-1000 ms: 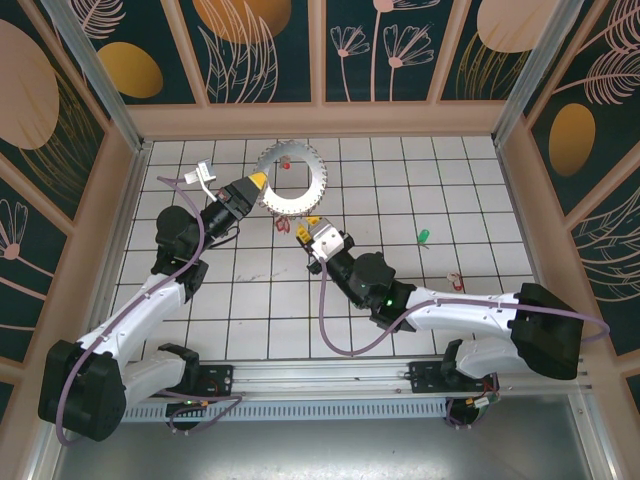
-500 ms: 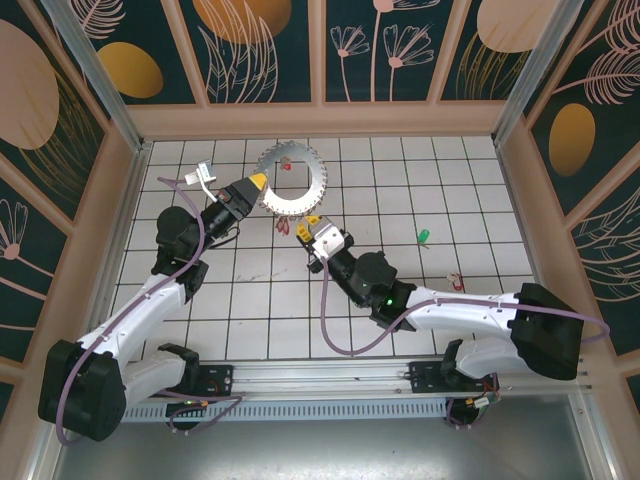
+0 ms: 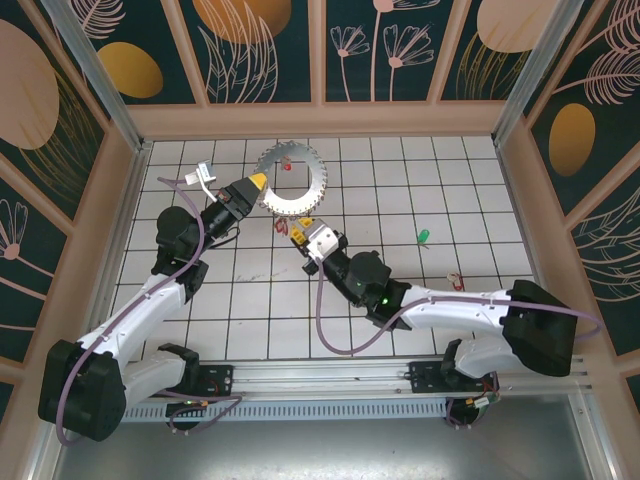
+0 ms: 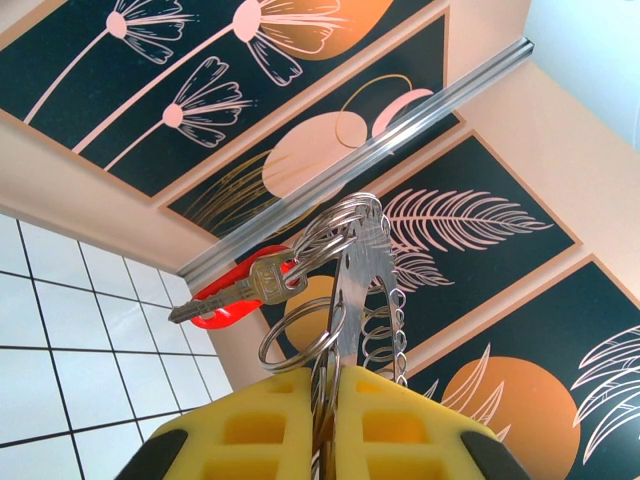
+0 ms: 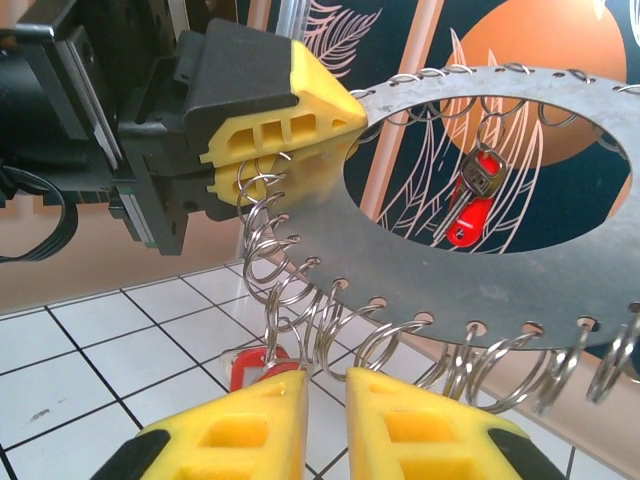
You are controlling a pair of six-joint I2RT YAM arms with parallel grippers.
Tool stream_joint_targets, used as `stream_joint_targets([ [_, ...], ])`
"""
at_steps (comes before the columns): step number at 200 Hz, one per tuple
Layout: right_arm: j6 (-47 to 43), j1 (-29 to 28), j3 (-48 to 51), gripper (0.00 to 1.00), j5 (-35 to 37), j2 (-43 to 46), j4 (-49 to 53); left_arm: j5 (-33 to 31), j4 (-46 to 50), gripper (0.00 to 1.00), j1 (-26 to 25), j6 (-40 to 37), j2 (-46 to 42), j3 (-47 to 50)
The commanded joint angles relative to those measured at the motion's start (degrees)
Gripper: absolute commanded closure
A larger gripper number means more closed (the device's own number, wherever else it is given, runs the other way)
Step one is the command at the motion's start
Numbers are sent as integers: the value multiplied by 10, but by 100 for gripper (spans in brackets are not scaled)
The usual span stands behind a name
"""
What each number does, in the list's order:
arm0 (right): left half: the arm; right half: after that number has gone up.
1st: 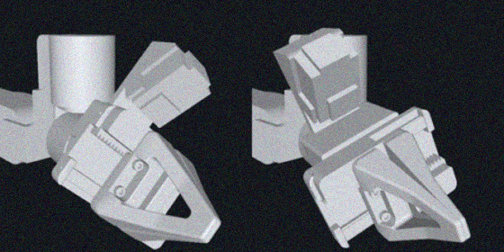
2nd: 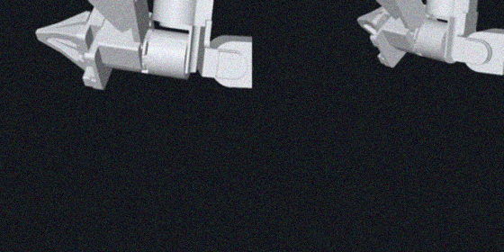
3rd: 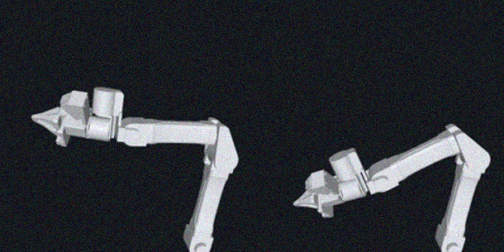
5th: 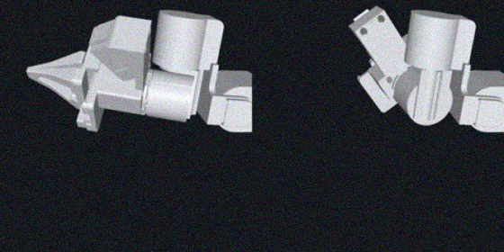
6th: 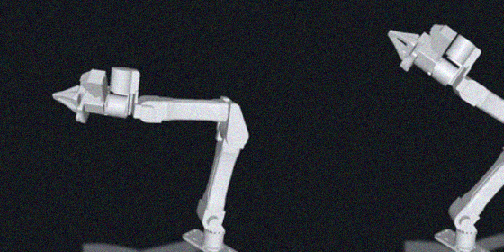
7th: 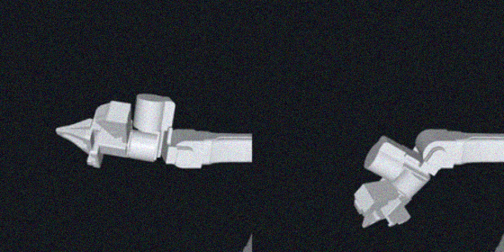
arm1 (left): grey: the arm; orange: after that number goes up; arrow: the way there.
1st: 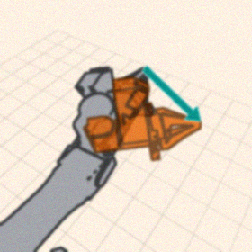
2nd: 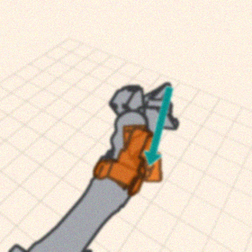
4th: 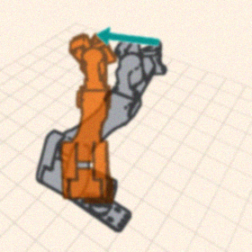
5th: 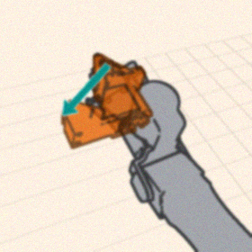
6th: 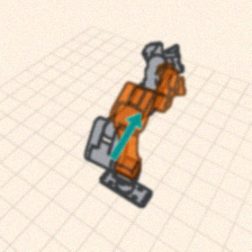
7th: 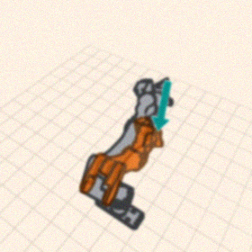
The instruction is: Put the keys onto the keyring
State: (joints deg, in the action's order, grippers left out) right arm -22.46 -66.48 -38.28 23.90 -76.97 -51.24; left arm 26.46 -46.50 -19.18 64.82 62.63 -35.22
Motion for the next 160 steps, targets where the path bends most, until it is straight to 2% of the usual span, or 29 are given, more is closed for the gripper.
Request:
stream_joint_targets([
  [1,-16,-4,-25,82,12,-11,-33,-3,-48,100,-2,9,-8,-4],
  [57,-4,-4,-28,83,-7,-13,-21,-5,-48,100,-2,8,-8,-2],
  [160,32,-19,20,83,9,34,7,-6,-42,100,-2,5,-8,-5],
])
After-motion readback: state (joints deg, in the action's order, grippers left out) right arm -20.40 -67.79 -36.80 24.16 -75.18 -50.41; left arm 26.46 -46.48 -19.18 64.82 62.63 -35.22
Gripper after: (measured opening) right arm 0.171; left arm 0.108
